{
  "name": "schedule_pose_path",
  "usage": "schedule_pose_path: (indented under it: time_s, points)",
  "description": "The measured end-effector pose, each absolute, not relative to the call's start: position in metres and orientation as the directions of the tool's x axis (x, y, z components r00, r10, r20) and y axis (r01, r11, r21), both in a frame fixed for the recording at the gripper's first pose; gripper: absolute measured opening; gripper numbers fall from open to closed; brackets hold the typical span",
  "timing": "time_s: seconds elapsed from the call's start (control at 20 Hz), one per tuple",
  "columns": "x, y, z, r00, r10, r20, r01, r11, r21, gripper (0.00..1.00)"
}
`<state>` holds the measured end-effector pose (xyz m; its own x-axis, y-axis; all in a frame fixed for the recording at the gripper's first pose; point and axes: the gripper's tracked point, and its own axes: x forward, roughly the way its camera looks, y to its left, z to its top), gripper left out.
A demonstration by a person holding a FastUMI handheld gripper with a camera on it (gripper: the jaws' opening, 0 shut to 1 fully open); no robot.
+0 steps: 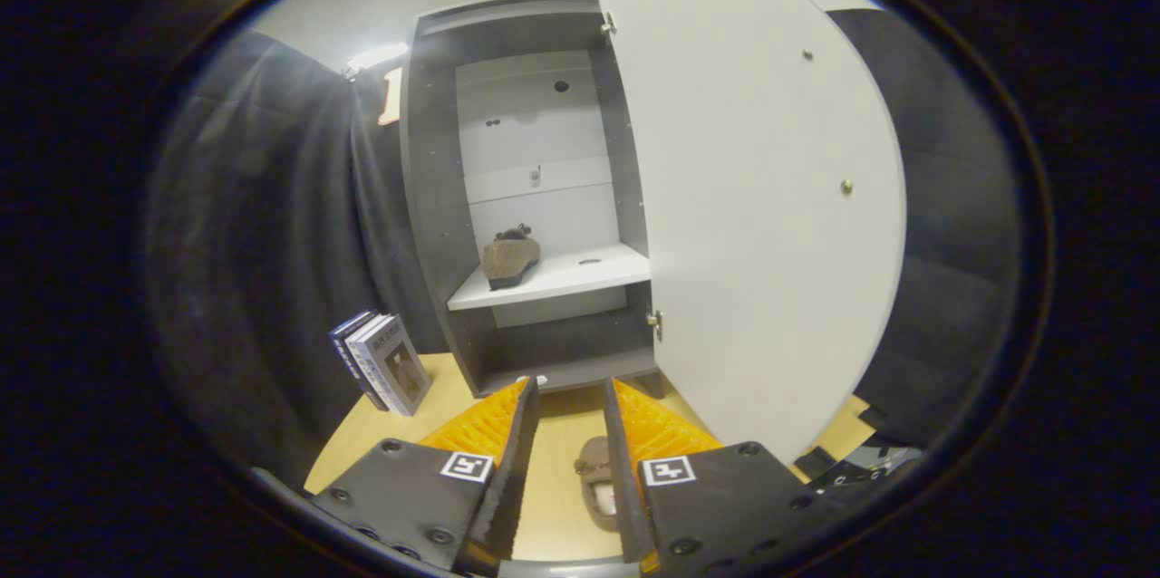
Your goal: Open the shoe cabinet door, grab the shoes and put them into the shoe cabinet, then close the shoe cabinet door.
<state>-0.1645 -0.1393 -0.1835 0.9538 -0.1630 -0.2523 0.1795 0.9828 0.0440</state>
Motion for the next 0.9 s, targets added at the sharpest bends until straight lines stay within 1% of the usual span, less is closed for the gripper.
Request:
schedule_pose_path:
  time_s: [0.1,0.25,0.5,0.65,0.9]
  points:
    - [-0.158,-0.137,-0.231,0.929,-0.182,-0.321,0.196,0.980,0.013,0.44]
    - [-0.151,-0.132,-0.294,0.894,-0.160,-0.420,0.176,0.984,-0.001,0.44]
    - [-0.132,-0.147,-0.379,0.859,-0.138,-0.493,0.163,0.987,0.007,0.44]
    - [-0.125,-0.156,-0.420,0.828,-0.132,-0.545,0.157,0.988,-0.002,0.44]
    - [-0.117,-0.161,-0.470,0.757,-0.111,-0.644,0.126,0.992,-0.023,0.44]
